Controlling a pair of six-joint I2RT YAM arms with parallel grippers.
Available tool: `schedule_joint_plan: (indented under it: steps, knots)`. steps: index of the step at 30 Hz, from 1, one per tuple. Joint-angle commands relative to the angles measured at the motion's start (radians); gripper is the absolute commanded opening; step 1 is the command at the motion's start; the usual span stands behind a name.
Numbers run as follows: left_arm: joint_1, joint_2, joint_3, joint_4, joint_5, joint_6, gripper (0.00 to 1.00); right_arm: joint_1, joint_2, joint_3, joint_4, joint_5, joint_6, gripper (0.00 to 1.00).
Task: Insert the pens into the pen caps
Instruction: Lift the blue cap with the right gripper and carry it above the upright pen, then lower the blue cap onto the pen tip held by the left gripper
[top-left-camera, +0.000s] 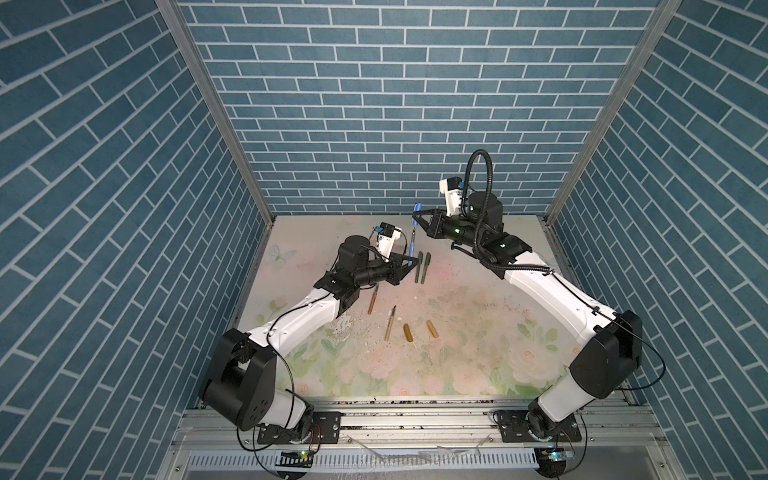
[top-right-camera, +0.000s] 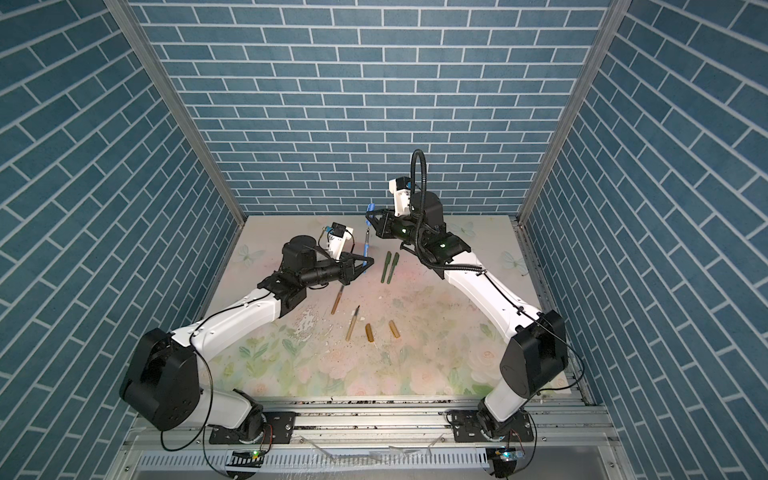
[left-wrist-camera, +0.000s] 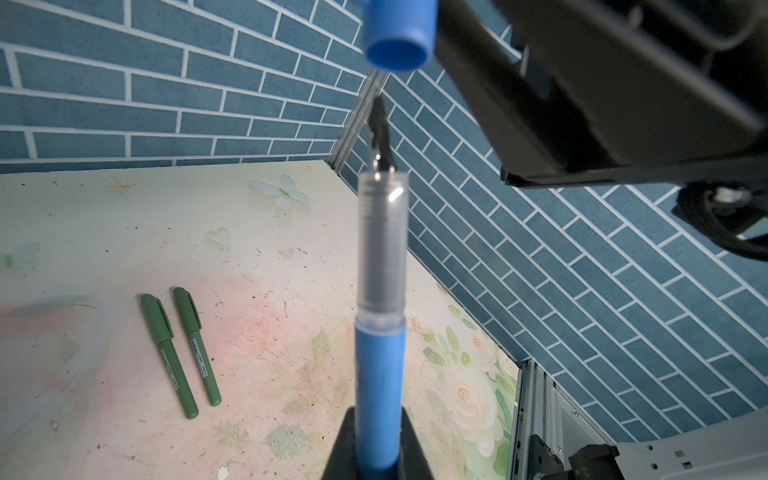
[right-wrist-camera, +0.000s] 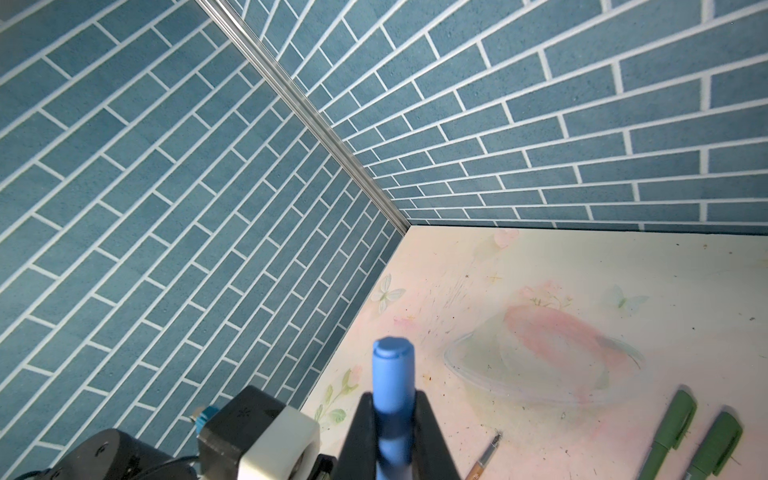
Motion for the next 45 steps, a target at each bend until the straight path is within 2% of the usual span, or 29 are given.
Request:
schedule_joint_plan:
  steps: [1, 20, 45]
  knots:
    - [-0.007, 0.001, 0.023, 0.000, 0.010, 0.008, 0.00, 0.004, 0.008, -0.004, 0.013, -0.020, 0.023, 0.06]
    - [-0.007, 0.003, 0.023, -0.004, 0.002, 0.006, 0.00, 0.007, -0.024, -0.056, -0.017, -0.049, 0.023, 0.05]
    - [-0.008, 0.008, 0.017, 0.003, -0.017, -0.006, 0.00, 0.027, -0.090, -0.175, 0.061, -0.081, 0.057, 0.07]
